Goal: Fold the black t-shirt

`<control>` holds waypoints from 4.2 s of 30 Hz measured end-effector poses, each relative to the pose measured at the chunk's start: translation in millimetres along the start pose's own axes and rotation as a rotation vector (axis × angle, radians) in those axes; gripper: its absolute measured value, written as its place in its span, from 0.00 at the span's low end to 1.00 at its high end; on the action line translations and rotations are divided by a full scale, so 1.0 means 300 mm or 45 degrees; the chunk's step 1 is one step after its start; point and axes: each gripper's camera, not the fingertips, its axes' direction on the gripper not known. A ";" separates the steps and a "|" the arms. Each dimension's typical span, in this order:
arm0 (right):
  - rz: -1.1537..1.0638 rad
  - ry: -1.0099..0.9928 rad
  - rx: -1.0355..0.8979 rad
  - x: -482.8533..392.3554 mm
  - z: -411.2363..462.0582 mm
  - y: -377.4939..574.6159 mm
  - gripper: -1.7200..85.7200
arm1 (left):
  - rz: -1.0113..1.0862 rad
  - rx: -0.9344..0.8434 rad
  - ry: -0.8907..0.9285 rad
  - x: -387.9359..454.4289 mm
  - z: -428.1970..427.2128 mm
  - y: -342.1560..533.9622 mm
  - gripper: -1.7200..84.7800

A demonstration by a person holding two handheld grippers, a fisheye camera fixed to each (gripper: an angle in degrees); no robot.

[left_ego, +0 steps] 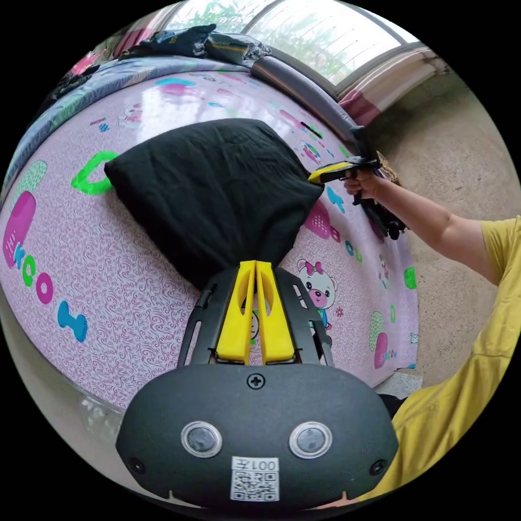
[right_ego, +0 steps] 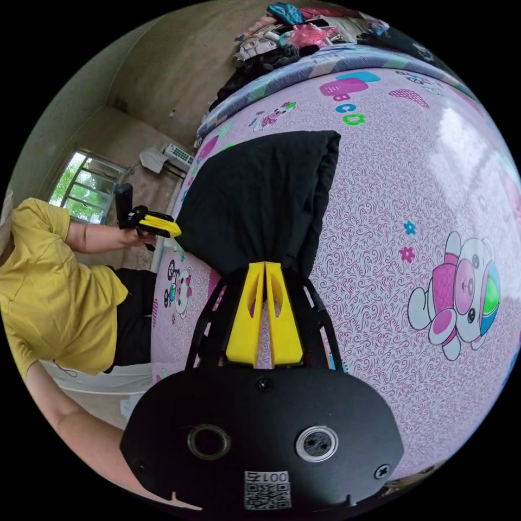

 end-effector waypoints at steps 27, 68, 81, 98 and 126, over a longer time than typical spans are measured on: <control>0.539 -0.032 0.549 0.106 -0.127 -0.255 0.02 | -0.590 0.461 0.169 -0.465 -0.086 -0.148 0.00; 0.710 -0.464 0.394 0.288 -0.390 0.324 0.12 | -0.851 0.141 0.449 -0.657 -0.032 0.225 0.10; 0.680 -0.627 0.420 0.338 -0.397 0.353 0.13 | -0.919 0.228 0.672 -0.744 0.050 0.230 0.08; 0.686 -0.522 0.341 0.384 -0.509 0.445 0.14 | -0.867 0.214 0.823 -0.746 0.118 0.180 0.07; 0.741 -0.461 0.574 0.045 -0.307 0.680 0.06 | -0.732 0.010 0.844 -0.716 0.052 -0.021 0.01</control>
